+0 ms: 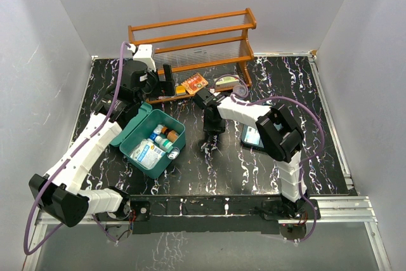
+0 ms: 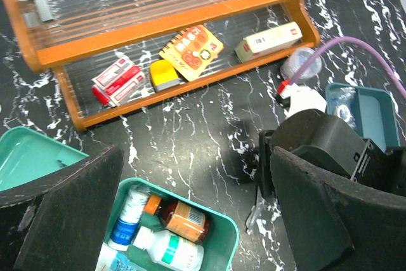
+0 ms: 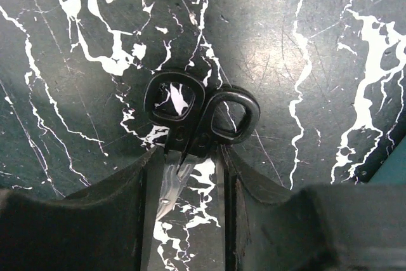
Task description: Organize the medicine kit
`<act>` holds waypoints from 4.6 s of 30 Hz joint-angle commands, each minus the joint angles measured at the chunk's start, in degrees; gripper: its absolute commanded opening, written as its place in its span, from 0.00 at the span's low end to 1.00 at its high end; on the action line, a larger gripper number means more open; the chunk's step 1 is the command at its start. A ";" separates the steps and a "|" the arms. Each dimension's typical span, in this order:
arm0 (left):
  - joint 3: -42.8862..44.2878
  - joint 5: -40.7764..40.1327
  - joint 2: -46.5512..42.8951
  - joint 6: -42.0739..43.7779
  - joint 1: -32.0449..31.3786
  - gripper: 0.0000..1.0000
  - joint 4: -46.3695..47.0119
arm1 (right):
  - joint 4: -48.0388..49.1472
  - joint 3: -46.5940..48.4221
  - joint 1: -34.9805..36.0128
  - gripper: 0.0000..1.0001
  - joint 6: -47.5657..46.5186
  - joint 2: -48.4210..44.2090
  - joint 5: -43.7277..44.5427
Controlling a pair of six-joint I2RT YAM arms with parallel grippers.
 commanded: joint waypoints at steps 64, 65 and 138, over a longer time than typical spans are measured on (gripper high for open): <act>-0.52 -5.29 -3.01 -1.04 -0.25 0.99 0.19 | 6.68 4.39 -4.22 0.15 -7.52 -4.57 11.45; -0.56 -5.22 -3.05 -1.08 -0.20 0.99 0.25 | 6.71 4.10 -4.25 0.16 -7.55 -5.60 11.79; -0.63 -4.04 -1.37 -1.70 -0.24 0.99 1.22 | 7.68 -23.45 -27.28 0.38 -18.12 -24.87 9.70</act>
